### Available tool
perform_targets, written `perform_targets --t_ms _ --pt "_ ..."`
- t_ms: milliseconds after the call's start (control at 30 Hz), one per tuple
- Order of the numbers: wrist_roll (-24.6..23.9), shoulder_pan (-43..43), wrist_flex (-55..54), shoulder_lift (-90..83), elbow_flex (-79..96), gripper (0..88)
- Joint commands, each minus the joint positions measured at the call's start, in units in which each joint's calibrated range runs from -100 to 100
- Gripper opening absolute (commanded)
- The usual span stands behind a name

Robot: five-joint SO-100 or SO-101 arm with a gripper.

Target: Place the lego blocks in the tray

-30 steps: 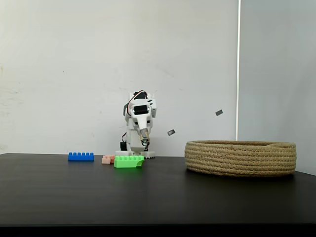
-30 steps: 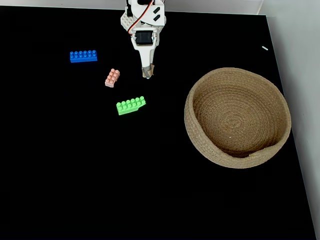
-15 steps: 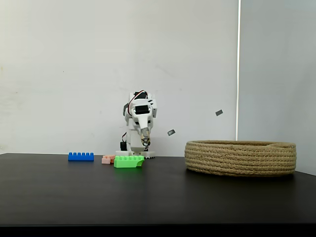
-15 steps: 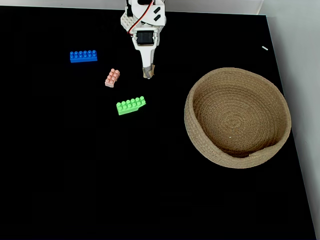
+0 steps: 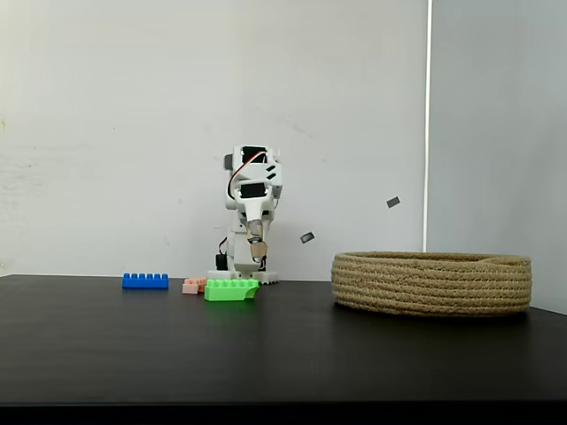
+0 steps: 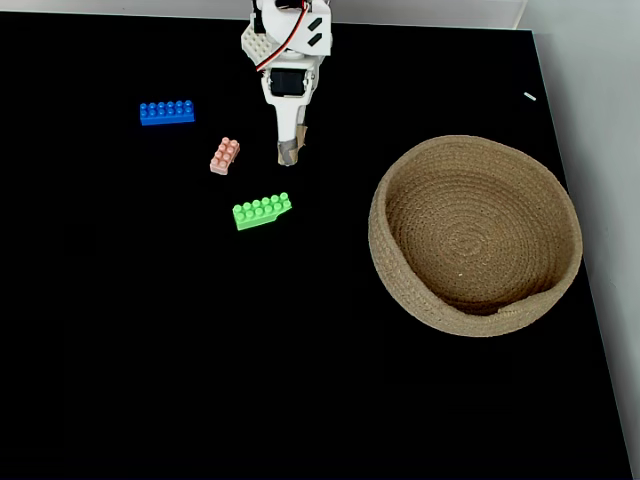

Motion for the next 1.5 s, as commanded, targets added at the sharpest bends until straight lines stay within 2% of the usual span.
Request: perform_targets --t_ms 0,333,833,933,1033,1200,1333,1467 --pt "0.4 2.1 -0.1 18.1 -16.0 23.1" --pt "3.9 6.1 -0.6 45.9 -34.7 24.7" --pt "7.6 6.1 -0.6 57.6 -40.1 23.9" --pt "8.1 5.5 -0.7 58.5 -40.2 18.7" --pt "8.3 4.6 -1.2 58.2 -40.5 0.7" --pt "7.8 4.4 -0.6 55.1 -39.7 0.2" --pt "4.7 2.5 11.6 48.8 -45.8 0.1" --pt "-1.9 -5.2 26.3 44.4 -58.6 0.1"
